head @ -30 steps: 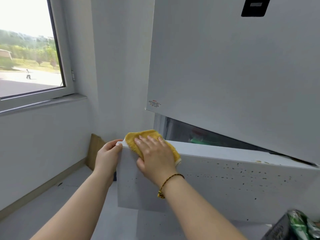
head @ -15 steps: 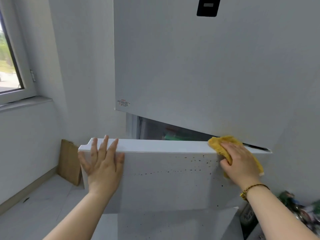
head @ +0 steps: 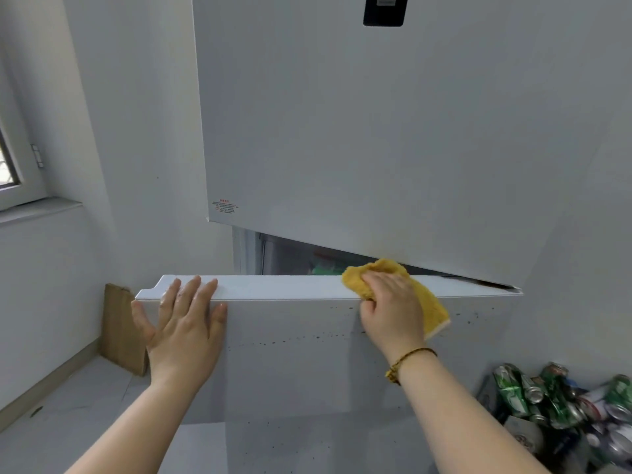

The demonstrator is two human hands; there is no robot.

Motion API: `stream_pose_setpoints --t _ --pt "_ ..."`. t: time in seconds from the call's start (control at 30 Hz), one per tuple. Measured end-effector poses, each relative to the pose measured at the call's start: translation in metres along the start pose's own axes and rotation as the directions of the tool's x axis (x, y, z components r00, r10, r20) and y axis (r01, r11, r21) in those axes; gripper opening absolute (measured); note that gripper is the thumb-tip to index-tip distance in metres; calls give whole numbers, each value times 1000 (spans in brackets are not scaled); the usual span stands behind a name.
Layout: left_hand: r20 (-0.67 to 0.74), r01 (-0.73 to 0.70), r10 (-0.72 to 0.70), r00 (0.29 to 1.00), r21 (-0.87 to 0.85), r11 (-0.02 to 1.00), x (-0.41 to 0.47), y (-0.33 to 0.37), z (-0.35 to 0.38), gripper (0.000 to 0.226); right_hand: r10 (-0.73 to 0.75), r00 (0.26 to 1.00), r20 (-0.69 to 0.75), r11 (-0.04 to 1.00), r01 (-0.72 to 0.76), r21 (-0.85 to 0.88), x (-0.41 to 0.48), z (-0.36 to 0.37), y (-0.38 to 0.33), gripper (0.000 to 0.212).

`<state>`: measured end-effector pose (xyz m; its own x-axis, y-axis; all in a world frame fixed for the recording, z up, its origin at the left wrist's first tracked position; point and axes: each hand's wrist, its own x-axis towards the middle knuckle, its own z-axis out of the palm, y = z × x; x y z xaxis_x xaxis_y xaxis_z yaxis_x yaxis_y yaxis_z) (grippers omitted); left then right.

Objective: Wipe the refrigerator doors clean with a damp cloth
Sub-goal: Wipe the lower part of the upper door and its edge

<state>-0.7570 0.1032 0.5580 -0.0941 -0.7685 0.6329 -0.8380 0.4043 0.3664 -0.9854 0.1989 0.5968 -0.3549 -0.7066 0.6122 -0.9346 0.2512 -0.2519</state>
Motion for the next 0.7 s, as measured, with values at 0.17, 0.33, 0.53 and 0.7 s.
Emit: stream_pose_setpoints --t 0.17,0.33,0.53,0.7 --pt "37 -25 25 999 5 1000 -4 -3 -8 66 -110 988 111 993 115 -39 -4 -11 18 49" --pt "18 -34 34 999 -16 999 -11 -4 -14 72 118 984 136 989 -105 -104 -7 -47 83 43" --pt "27 -62 62 998 -10 998 -7 -6 -14 73 201 974 108 978 -194 -74 -9 -43 85 43" --pt "39 -68 68 997 -5 998 10 -5 1 68 149 987 61 984 -142 -104 -8 -24 67 43"
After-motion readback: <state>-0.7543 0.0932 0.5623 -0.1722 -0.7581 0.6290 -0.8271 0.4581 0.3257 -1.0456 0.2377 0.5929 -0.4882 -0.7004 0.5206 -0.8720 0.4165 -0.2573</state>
